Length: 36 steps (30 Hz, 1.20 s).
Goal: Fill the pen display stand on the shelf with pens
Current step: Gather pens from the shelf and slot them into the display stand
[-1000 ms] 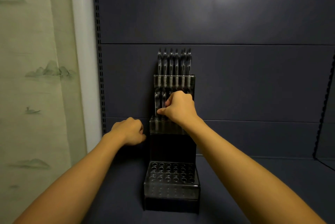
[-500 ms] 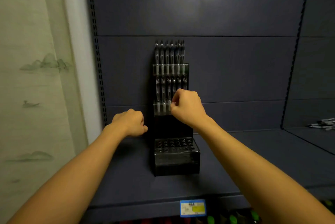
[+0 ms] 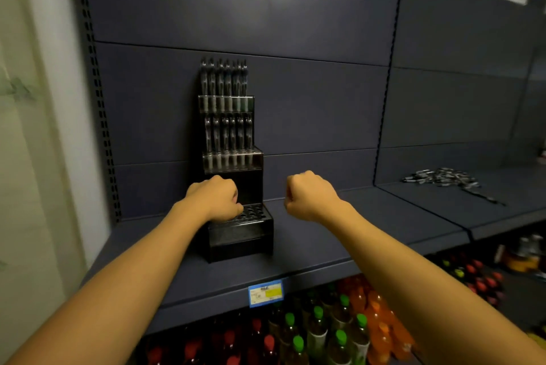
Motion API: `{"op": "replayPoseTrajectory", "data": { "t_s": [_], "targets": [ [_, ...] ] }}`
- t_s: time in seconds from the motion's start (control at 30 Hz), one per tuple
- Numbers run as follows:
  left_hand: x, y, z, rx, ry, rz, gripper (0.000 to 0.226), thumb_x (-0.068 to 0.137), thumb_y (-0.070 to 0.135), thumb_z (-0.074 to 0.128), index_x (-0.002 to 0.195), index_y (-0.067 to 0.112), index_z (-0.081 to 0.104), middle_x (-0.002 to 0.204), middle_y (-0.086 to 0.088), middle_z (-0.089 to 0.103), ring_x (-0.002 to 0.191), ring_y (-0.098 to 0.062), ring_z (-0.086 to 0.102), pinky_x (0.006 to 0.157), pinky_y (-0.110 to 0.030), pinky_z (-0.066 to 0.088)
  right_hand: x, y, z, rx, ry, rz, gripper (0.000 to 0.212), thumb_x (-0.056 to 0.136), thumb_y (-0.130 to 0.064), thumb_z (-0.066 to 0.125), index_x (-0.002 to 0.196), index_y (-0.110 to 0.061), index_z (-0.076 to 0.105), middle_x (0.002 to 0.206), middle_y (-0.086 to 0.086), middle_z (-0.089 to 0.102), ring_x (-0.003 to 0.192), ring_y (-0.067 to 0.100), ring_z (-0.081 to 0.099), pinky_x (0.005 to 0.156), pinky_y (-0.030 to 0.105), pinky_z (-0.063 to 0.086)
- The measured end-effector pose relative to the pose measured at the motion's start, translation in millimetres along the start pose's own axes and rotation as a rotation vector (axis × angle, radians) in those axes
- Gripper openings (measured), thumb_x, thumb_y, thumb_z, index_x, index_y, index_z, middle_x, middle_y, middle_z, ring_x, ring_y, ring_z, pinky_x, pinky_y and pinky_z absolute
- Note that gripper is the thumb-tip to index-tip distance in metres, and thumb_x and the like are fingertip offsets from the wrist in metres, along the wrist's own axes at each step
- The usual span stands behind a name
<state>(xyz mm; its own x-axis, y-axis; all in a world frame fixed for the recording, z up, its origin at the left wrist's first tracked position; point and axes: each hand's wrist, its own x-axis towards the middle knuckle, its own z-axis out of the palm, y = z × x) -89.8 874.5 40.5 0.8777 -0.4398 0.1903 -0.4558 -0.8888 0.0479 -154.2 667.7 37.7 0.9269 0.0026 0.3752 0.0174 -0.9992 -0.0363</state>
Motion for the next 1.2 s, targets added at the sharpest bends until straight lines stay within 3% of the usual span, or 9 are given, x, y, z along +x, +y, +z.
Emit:
{"op": "replayPoseTrajectory", "data": {
  "t_s": [0.1, 0.2, 0.63, 0.9, 1.2],
  "targets": [
    [10.8, 29.5, 0.3, 0.002, 0.011, 0.060, 0.023, 0.090, 0.039, 0.060, 0.073, 0.024, 0.060, 0.080, 0.004, 0.063, 0.076, -0.016, 0.061, 0.071, -0.032, 0.051, -10.3, 30.2, -4.5, -0.045, -0.003, 0.039, 0.010, 0.085, -0.013, 0.060, 0.087, -0.004, 0.061, 0.079, 0.014, 0.062, 0.061, 0.024, 0.047, 0.050, 0.028, 0.036],
    [23.5, 62.6, 3.7, 0.017, 0.014, 0.117, 0.022, 0.089, 0.038, 0.059, 0.072, 0.024, 0.059, 0.079, 0.004, 0.062, 0.077, -0.018, 0.061, 0.069, -0.031, 0.049, -21.3, 64.4, -8.5, -0.082, 0.004, 0.076, 0.011, 0.085, -0.011, 0.058, 0.077, -0.008, 0.050, 0.070, 0.008, 0.050, 0.057, 0.022, 0.041, 0.048, 0.028, 0.031],
    [103.0, 276.8, 29.3, 0.029, 0.021, 0.364, 0.021, 0.088, 0.034, 0.055, 0.078, 0.018, 0.063, 0.079, -0.001, 0.065, 0.076, -0.022, 0.063, 0.066, -0.031, 0.046, -81.9, 282.0, -32.2, -0.133, -0.045, 0.267, 0.025, 0.088, -0.011, 0.056, 0.074, -0.013, 0.036, 0.070, 0.007, 0.038, 0.057, 0.023, 0.031, 0.050, 0.031, 0.025],
    [157.1, 417.4, 40.3, 0.045, 0.027, 0.456, 0.022, 0.091, 0.034, 0.055, 0.075, 0.020, 0.055, 0.075, -0.001, 0.058, 0.067, -0.022, 0.053, 0.066, -0.033, 0.044, -117.6, 427.2, -53.9, -0.204, -0.067, 0.380, 0.034, 0.084, -0.009, 0.056, 0.068, -0.015, 0.027, 0.066, 0.005, 0.029, 0.057, 0.022, 0.024, 0.051, 0.030, 0.020],
    [203.3, 504.4, 55.2, 0.086, 0.047, 0.487, 0.018, 0.088, 0.032, 0.054, 0.075, 0.020, 0.056, 0.073, -0.001, 0.056, 0.064, -0.022, 0.050, 0.061, -0.030, 0.040, -139.8, 530.4, -63.2, -0.176, -0.096, 0.452, 0.038, 0.088, -0.011, 0.059, 0.069, -0.016, 0.026, 0.067, 0.005, 0.027, 0.058, 0.022, 0.023, 0.053, 0.033, 0.020]
  ]
}}
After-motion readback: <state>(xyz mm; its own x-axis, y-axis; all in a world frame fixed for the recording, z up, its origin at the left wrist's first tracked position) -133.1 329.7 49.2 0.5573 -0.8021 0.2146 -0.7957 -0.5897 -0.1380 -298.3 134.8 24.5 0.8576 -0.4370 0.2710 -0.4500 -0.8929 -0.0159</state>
